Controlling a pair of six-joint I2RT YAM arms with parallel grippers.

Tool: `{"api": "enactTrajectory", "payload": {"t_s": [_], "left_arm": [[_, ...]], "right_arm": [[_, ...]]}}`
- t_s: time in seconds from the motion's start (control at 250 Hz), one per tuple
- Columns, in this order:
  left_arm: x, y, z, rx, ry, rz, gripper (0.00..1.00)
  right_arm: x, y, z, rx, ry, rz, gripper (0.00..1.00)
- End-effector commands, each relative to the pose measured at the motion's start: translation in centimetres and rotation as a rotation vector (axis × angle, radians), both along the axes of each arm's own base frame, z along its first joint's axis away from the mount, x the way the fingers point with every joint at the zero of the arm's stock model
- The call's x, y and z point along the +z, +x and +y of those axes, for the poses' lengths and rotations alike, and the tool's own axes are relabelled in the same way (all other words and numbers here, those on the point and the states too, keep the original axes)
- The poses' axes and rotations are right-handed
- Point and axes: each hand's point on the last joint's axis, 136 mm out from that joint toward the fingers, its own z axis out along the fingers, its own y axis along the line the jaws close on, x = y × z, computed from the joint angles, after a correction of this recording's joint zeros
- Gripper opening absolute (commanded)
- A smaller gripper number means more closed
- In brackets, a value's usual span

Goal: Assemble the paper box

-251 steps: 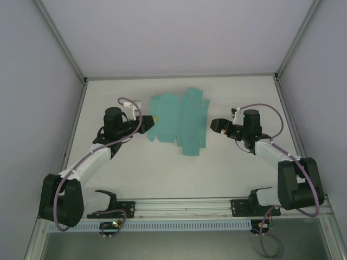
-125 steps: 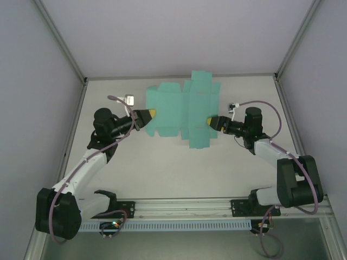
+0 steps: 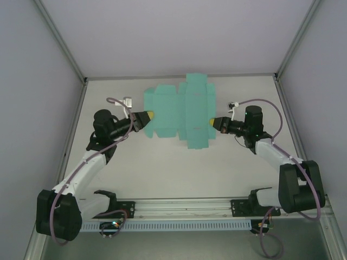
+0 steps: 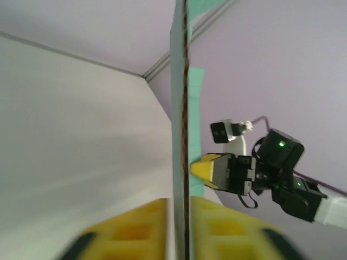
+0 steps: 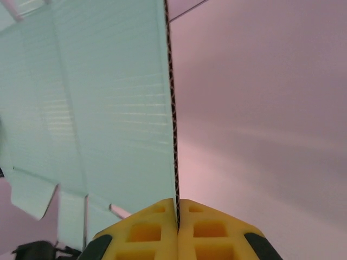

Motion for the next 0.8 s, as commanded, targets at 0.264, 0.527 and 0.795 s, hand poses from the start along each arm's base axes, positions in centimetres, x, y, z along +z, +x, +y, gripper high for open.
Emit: {"api": "enactTrajectory", "payload": {"t_s": [0.264, 0.527, 0.795], "left_arm": [[-12.2, 0.7, 10.7, 0.495, 0.597, 0.341, 1.0], [-11.9, 1.4, 10.6, 0.486, 0.586, 0.316, 1.0], [-11.0, 2.6, 9.6, 0.453, 0.525, 0.291, 1.0]], "right_arm": [[-7.7, -1.9, 0.6, 0.042, -0.594, 0.13, 0.0], [-6.4, 1.6, 1.8, 0.096, -1.194, -0.13, 0.0], [-6.8, 5.2, 4.7, 0.333, -1.744, -0.528, 0.0]]}}
